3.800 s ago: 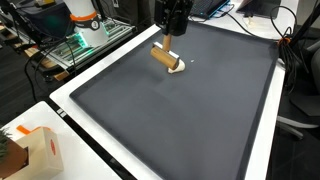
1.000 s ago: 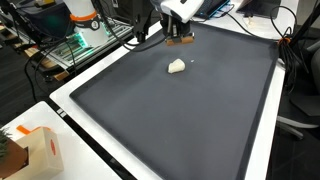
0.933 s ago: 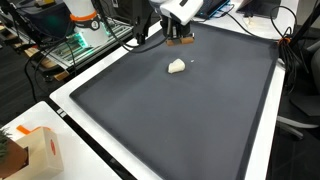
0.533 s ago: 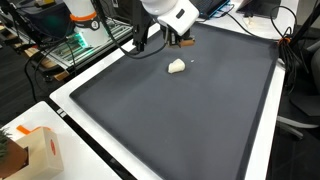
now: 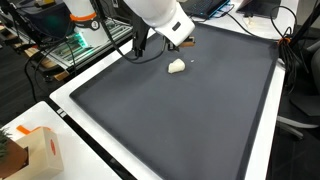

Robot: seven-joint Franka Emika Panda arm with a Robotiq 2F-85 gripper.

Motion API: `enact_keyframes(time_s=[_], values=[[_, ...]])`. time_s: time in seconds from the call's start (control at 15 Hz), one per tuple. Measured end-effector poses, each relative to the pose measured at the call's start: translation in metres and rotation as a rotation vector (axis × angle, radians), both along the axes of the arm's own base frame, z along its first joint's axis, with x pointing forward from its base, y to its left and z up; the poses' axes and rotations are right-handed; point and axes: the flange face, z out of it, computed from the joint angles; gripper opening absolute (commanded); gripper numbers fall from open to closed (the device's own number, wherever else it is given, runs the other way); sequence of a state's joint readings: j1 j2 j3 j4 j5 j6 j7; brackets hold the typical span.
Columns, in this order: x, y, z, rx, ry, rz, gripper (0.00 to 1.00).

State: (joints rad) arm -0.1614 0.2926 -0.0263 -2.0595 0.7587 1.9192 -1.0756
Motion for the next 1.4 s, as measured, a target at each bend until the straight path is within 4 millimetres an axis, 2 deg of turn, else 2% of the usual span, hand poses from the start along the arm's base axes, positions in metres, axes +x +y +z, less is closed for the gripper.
enact_keyframes(time_s=[0.4, 0.8, 1.13, 1.4], values=[[0.004, -0.005, -0.005, 0.010, 0.053, -0.060, 0.23], [0.007, -0.009, 0.000, -0.004, 0.115, -0.144, 0.23], [0.010, -0.011, 0.019, -0.024, 0.144, -0.210, 0.23], [0.010, -0.013, 0.050, -0.064, 0.133, -0.237, 0.23]])
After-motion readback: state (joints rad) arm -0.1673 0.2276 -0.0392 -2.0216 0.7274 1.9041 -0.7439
